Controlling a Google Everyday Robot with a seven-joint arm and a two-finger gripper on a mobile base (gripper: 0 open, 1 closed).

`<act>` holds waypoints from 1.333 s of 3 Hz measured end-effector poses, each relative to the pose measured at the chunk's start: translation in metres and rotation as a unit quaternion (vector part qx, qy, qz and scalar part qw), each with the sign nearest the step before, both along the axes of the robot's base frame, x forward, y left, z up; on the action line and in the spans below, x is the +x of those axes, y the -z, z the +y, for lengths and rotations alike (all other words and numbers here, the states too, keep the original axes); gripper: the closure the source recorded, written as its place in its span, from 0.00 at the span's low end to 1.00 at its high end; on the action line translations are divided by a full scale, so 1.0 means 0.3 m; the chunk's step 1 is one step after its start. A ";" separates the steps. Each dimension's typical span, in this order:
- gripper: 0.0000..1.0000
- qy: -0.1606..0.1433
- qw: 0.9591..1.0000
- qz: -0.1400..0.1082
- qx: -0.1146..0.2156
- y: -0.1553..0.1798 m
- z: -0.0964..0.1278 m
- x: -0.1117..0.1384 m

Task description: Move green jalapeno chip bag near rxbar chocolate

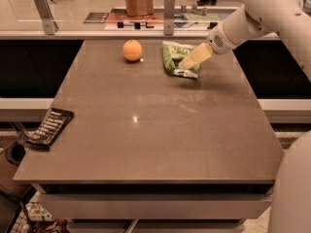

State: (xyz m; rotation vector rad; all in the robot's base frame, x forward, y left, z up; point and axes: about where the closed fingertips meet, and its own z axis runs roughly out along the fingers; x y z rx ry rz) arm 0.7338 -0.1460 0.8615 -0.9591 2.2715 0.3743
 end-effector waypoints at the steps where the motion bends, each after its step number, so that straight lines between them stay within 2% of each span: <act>1: 0.00 0.016 1.000 0.011 -0.009 0.038 -0.023 0.047; 2: 0.00 0.016 1.000 0.025 -0.008 0.092 -0.009 0.063; 3: 0.00 0.015 1.000 0.026 -0.007 0.097 -0.008 0.064; 4: 0.18 -0.010 0.999 0.039 0.006 0.176 0.077 0.034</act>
Offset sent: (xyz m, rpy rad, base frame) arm 0.0238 -0.0016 -0.0417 -0.0112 0.0755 -0.0356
